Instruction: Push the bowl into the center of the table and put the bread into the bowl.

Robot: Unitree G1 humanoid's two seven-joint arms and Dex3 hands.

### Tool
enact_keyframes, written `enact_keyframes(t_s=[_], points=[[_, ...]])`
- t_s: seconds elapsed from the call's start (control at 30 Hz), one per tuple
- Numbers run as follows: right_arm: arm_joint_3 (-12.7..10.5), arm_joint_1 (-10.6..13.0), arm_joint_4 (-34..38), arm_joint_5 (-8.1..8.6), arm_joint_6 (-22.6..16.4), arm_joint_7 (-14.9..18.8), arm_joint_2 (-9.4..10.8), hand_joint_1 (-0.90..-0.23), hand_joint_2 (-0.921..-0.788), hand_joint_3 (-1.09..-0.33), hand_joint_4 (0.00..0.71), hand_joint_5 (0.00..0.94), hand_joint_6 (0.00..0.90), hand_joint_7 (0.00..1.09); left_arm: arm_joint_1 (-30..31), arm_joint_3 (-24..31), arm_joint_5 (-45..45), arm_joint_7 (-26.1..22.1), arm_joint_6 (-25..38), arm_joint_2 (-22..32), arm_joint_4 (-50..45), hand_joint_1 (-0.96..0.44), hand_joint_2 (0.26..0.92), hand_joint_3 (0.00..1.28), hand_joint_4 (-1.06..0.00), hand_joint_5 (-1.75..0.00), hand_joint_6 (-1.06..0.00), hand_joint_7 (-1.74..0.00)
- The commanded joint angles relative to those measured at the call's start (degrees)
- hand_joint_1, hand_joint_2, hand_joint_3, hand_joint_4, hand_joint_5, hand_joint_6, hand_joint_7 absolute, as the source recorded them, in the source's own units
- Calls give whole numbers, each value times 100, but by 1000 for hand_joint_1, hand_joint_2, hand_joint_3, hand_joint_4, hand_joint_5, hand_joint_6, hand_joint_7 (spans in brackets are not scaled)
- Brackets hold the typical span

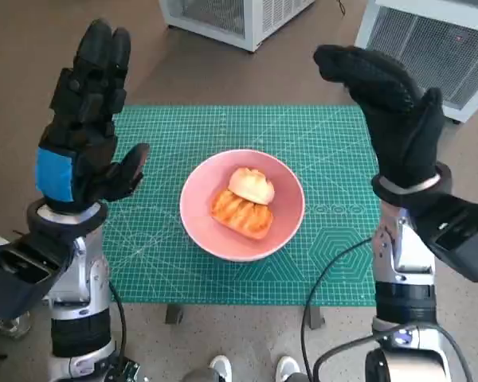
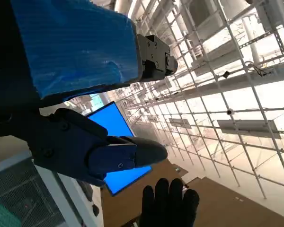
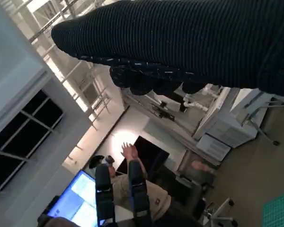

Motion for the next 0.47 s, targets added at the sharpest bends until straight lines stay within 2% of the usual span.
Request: enact_keyframes(t_s=[0.03,0.47], points=[[58,14,0,-57,62,-64,-4,-704,-921,-912,161,76,-1,633,89,-84,105,96,-181,-43,156,-703,921,519,-126,-23,-167,-99],[124,-25,172,-134,-52,-170,33,-722,-921,-891,164,65,-1,632,83,-160,-37,108,-223,-82,302,-710,921,500,-138,-22,-188,-124]])
